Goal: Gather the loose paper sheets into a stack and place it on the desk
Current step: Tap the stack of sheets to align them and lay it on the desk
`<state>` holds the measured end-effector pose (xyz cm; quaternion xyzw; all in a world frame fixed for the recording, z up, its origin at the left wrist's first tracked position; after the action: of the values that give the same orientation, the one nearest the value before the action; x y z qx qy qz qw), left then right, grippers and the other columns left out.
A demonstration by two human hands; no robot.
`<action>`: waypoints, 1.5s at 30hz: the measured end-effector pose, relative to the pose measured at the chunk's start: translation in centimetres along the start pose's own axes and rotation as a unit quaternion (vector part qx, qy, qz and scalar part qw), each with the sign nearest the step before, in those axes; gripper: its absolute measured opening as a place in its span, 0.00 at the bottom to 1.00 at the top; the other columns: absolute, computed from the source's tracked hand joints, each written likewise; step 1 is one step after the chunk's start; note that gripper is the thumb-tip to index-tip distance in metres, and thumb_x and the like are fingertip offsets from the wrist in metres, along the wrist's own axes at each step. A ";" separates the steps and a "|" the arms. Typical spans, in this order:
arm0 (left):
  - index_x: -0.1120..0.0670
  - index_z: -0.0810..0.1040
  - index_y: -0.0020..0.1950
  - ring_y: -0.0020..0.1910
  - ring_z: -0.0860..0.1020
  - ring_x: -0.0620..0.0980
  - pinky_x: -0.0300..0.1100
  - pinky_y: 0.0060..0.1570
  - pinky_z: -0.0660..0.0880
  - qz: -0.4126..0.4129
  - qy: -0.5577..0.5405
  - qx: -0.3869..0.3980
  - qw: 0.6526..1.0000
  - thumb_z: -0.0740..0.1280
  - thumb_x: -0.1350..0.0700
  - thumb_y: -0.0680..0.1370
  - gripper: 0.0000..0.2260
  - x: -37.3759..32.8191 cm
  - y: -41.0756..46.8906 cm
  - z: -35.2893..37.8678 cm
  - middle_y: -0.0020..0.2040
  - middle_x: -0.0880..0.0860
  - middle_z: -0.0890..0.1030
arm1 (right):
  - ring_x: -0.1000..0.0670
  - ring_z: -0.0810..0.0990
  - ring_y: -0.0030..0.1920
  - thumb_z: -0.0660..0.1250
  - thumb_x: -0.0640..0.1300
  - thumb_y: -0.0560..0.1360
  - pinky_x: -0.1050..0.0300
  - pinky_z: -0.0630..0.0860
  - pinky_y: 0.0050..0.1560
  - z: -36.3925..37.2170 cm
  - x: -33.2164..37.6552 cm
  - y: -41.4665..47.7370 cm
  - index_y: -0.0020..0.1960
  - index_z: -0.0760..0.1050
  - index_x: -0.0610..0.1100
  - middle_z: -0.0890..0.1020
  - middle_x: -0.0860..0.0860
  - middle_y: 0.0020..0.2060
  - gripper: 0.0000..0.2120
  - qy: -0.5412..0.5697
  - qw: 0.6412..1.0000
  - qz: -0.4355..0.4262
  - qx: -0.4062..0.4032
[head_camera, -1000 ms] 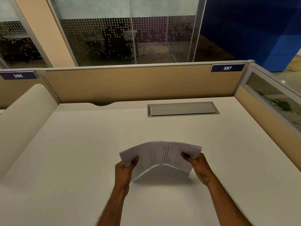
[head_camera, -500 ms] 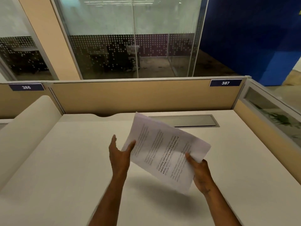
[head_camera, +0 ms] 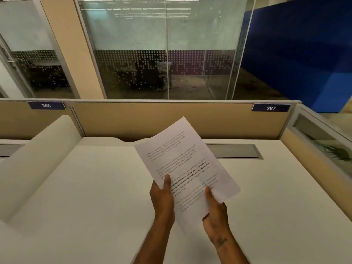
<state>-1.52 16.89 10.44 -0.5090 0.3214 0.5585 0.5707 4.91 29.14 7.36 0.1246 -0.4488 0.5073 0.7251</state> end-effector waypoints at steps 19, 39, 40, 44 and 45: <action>0.53 0.81 0.61 0.44 0.89 0.58 0.51 0.40 0.86 0.034 0.140 0.152 0.978 0.68 0.50 0.81 0.11 -4.0 6.3 -3.8 0.49 0.54 0.90 | 0.55 0.84 0.56 0.61 0.41 0.82 0.58 0.82 0.55 2.3 5.2 5.8 0.72 0.74 0.48 0.81 0.55 0.64 0.18 -0.333 0.932 -0.145 0.023; 0.42 0.75 0.61 0.33 0.85 0.45 0.30 0.33 0.80 0.165 0.294 0.057 0.940 0.62 0.54 0.84 0.09 -0.6 21.7 -3.4 0.43 0.47 0.85 | 0.47 0.83 0.54 0.60 0.40 0.83 0.49 0.82 0.57 7.5 -3.4 18.9 0.74 0.70 0.44 0.82 0.47 0.63 0.19 -0.436 0.892 -0.096 -0.079; 0.45 0.76 0.62 0.35 0.85 0.46 0.34 0.37 0.83 0.155 0.303 0.059 0.938 0.62 0.54 0.85 0.09 -0.2 22.9 -3.2 0.44 0.49 0.86 | 0.46 0.84 0.54 0.60 0.40 0.83 0.45 0.82 0.58 7.7 -3.8 20.0 0.73 0.71 0.44 0.83 0.46 0.61 0.19 -0.443 0.888 -0.091 -0.080; 0.53 0.78 0.65 0.40 0.85 0.49 0.50 0.48 0.85 0.123 0.326 0.069 0.935 0.62 0.55 0.85 0.11 1.6 27.5 -2.6 0.48 0.54 0.86 | 0.47 0.84 0.49 0.59 0.39 0.83 0.52 0.83 0.52 8.1 -5.6 24.4 0.72 0.73 0.44 0.85 0.45 0.57 0.18 -0.477 0.873 -0.073 -0.078; 0.53 0.78 0.65 0.40 0.85 0.50 0.51 0.49 0.84 0.116 0.333 0.071 0.933 0.62 0.55 0.85 0.11 2.1 28.6 -2.5 0.49 0.54 0.86 | 0.47 0.84 0.49 0.59 0.39 0.83 0.56 0.82 0.49 8.3 -6.1 25.5 0.72 0.72 0.43 0.85 0.45 0.57 0.18 -0.485 0.868 -0.069 -0.080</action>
<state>-28.28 11.08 1.45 -0.5828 0.5888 0.3949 0.3970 -21.53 31.63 0.32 0.3273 -0.7729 0.2943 0.4571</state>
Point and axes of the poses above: each hand's wrist, its own y-axis towards the middle knuckle, its own z-axis out of the palm, x = y × z, the point moved 1 cm from there along y, towards the middle knuckle
